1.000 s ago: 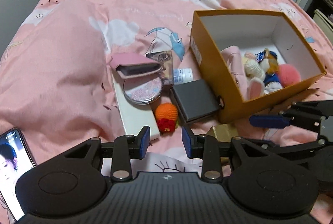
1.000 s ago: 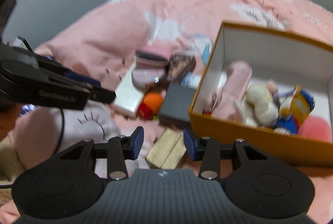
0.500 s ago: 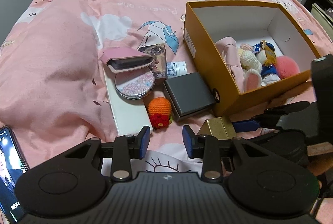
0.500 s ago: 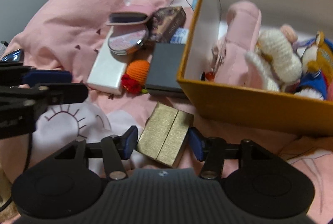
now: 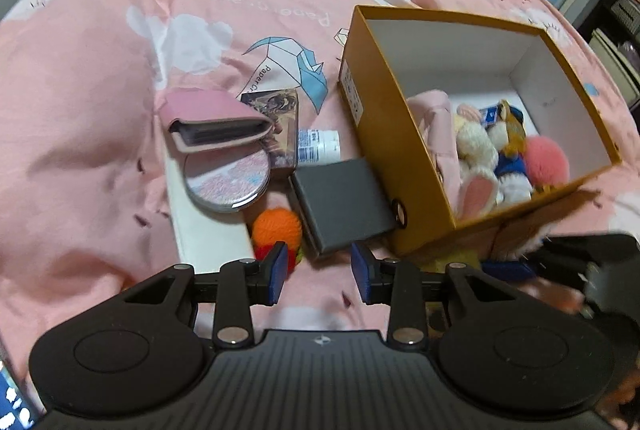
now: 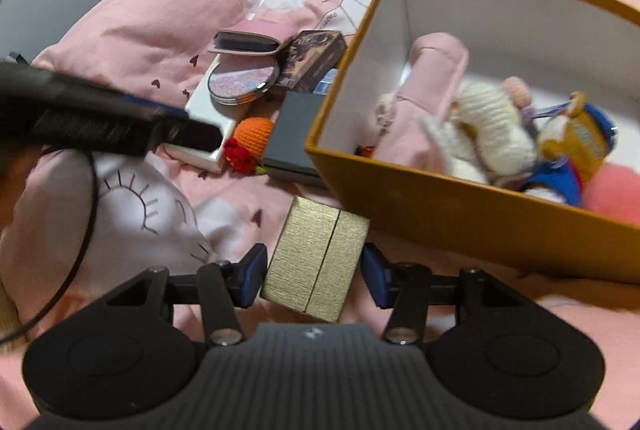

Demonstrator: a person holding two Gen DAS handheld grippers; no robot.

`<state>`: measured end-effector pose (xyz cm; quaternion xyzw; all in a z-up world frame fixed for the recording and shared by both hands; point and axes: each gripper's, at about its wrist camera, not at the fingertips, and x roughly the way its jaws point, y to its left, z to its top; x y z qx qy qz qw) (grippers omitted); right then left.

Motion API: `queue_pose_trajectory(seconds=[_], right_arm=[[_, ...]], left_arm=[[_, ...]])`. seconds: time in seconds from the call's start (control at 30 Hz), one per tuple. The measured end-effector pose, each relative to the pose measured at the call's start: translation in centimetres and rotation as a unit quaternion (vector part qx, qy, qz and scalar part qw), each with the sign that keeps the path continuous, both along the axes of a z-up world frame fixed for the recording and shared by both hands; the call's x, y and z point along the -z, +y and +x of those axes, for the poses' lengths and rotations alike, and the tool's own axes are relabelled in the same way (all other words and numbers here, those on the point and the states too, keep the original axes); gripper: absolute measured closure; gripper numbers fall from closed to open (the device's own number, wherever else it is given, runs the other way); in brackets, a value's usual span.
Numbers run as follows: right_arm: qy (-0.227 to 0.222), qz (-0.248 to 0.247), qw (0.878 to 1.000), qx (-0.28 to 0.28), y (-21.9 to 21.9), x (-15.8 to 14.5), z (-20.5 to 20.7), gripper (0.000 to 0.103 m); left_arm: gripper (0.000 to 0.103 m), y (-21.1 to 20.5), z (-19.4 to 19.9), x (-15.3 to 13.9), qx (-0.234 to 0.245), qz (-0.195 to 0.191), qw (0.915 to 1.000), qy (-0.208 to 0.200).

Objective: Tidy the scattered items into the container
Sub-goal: 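Move the right gripper to the gold gift box while the left approaches the black case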

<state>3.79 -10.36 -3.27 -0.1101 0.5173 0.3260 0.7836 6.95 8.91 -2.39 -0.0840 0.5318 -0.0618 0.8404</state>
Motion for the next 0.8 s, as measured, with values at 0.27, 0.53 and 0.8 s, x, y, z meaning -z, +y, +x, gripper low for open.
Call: queue_pose_trajectory(seconds=[0.27,0.53,0.8], right_arm=[[-0.024,-0.037,0.999,0.005,-2.7,-0.7,-0.1,0.049],[-0.023,-0.075,0.997,0.003,-2.3,1.2,0.8,0.05],[-0.012,-0.074,0.997,0.002,-2.5,1.9,0.9,0.05]], left_arm=[[0.052,0.7,3.1,2.5,-0.019,-0.017,0.9996,0.016],[0.05,0.5,5.6,5.0,-0.016,-0.015,0.9994,0.028],[0.031,0.7,7.1,7.3,-0.01,-0.066,0.9969,0.041]])
